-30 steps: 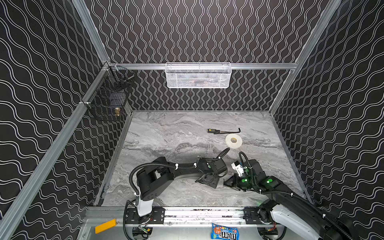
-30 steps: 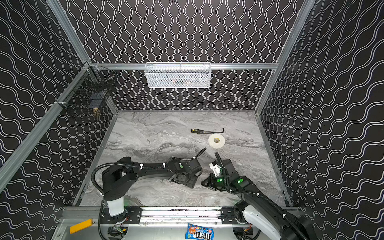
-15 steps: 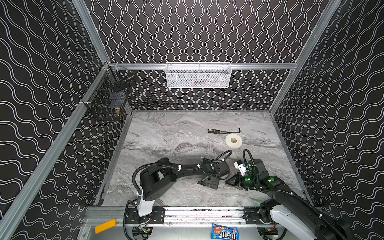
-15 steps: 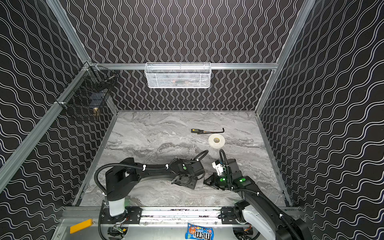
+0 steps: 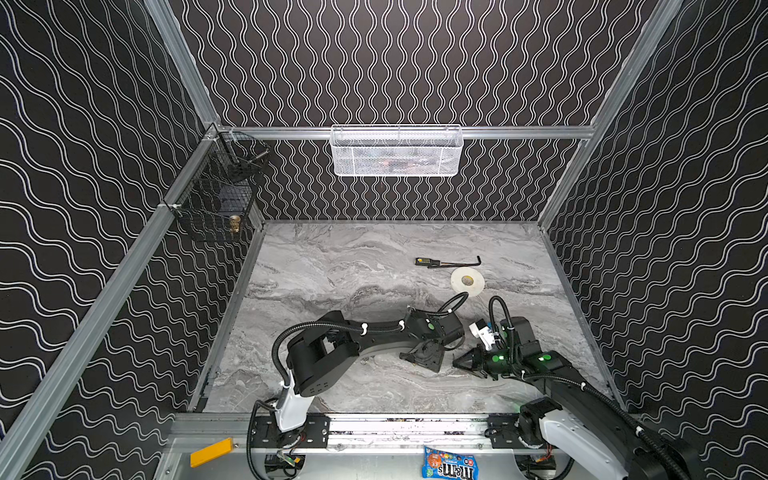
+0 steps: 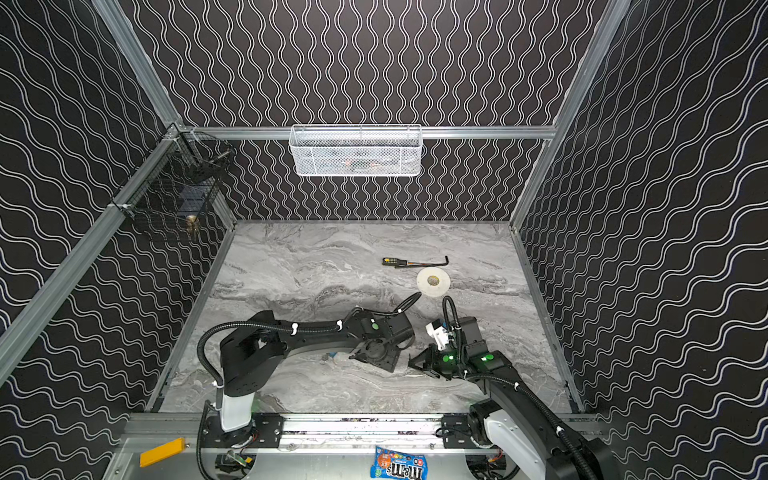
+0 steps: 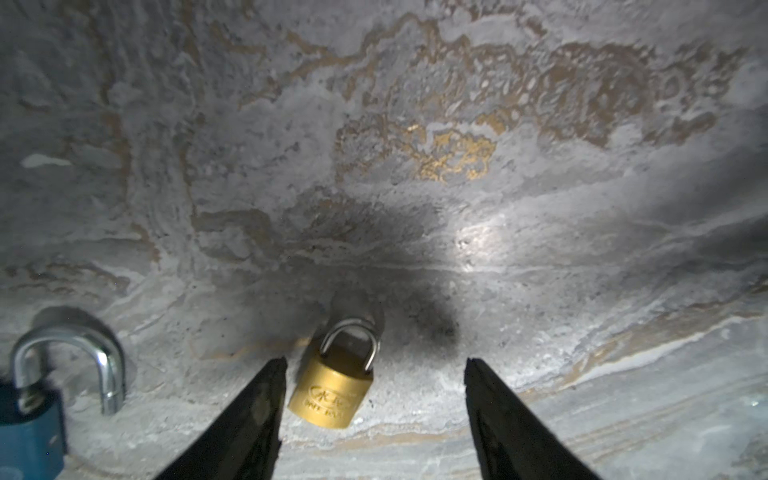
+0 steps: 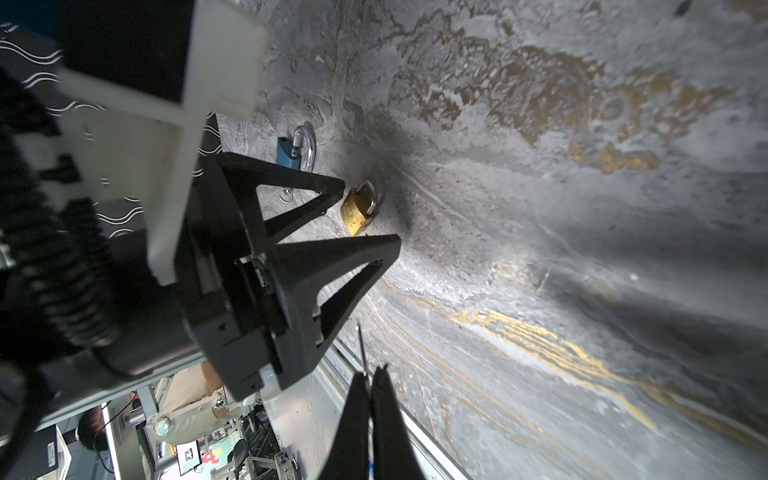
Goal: Unlock with the key
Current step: 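Close the left gripper on the brass padlock body and grasp it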
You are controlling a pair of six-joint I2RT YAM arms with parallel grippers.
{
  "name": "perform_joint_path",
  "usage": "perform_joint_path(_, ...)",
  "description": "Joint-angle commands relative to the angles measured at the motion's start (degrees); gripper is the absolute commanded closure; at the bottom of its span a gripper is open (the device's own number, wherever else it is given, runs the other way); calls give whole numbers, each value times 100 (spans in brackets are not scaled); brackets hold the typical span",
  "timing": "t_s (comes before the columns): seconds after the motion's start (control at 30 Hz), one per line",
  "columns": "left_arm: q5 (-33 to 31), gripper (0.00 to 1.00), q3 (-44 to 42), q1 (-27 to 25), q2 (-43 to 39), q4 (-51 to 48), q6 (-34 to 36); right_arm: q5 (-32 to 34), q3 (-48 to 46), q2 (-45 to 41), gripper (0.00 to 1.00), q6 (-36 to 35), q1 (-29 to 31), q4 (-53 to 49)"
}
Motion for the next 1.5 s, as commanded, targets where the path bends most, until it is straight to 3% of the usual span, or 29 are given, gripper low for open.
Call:
perform_joint_path(0.0,-48,29,-4,4,4,-269,59,-138,42,19,100,-107,-29,4)
perform_joint_path(0.43,160,37,-178,-127,14,22,-488,-396,22,202,100,-290,-153,113)
perform_joint_path(0.73,-123,46,-111,-136,54,-217,-900,-573,4,293,100,-420,-285,141)
perform_joint_path(1.07,-266,57,-40,-119,248,-434,-954,-692,-7,313,100,-443,-370,155)
perform_joint_path(1.37,-308,61,-35,-119,327,-491,-903,-734,17,360,100,-408,-391,206)
perform_joint_path(1.47,-318,67,-84,-119,266,-473,-928,-733,30,357,100,-400,-392,199)
